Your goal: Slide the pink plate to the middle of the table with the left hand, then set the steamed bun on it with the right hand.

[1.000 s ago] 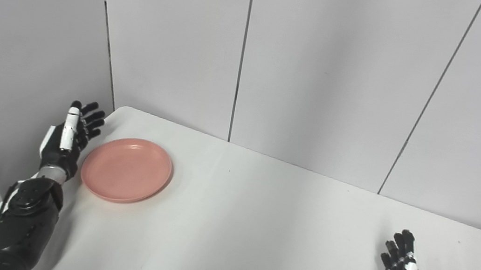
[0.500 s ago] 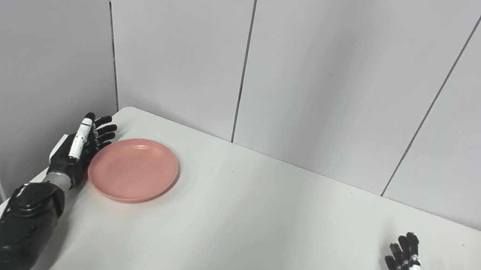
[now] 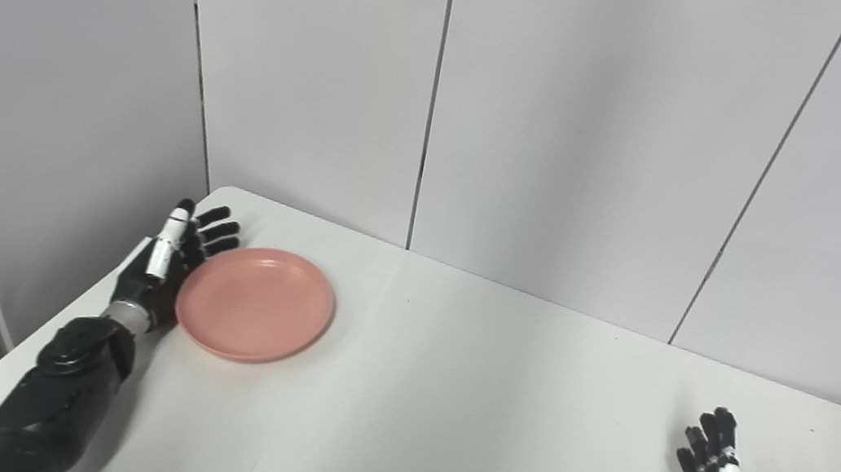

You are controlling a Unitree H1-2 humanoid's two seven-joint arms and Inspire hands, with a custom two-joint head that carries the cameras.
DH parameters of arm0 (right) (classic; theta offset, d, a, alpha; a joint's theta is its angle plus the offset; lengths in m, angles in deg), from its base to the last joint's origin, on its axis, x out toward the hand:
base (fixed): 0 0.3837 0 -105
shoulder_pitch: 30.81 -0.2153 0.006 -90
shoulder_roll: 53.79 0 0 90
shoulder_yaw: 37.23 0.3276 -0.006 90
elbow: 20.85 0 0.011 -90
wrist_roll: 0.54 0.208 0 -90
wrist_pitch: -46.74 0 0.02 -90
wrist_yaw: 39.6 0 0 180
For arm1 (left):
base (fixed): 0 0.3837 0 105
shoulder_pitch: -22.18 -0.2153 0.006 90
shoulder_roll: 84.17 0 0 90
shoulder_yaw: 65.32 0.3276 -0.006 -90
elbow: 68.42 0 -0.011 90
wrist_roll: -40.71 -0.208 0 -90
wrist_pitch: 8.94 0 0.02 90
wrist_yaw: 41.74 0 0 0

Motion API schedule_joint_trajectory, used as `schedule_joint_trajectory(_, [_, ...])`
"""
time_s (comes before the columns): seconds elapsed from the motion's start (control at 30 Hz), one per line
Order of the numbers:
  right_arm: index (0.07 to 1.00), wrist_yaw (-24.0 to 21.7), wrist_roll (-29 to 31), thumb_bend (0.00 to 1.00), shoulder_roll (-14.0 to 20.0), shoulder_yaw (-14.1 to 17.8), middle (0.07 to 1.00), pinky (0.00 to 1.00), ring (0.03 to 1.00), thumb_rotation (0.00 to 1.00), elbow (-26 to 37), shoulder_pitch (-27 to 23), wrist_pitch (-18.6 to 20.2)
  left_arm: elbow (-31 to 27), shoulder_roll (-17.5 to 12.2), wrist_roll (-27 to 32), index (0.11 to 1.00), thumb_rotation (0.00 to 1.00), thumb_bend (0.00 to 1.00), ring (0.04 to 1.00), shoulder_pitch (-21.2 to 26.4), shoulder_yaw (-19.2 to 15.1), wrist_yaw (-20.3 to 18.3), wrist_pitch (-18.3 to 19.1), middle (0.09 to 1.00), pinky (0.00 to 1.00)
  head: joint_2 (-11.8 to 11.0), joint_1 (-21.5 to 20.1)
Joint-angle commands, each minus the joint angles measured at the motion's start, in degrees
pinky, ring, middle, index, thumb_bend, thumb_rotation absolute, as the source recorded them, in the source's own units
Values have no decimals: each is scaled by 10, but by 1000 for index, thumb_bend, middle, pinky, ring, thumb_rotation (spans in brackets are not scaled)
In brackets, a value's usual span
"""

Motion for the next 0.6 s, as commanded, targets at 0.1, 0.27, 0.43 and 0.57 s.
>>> schedule_joint_trajectory(0.1, [1000, -4, 1, 362, 1, 3, 1000, 1000, 1000, 984, -8, 14, -15, -20, 14, 4, 797, 1000, 596, 850, 27, 8, -9, 4, 820, 857, 1, -2])
schedule_joint_trajectory(0.27, [1000, -5, 0, 388, 1, 2, 1000, 1000, 1000, 971, -5, 15, -14, -25, 44, 13, 797, 953, 605, 838, 33, 7, -3, 17, 817, 817, 2, -4])
schedule_joint_trajectory(0.43, [1000, -4, 3, 378, 0, 3, 1000, 1000, 1000, 952, -3, 15, -14, -27, 74, 10, 800, 976, 554, 841, 38, 12, 14, 25, 818, 815, 3, -8])
schedule_joint_trajectory(0.57, [1000, -3, 0, 386, -2, 2, 1000, 1000, 1000, 940, -4, 15, -17, -12, 90, 9, 817, 981, 561, 849, 41, 23, -3, 12, 833, 830, 7, -18])
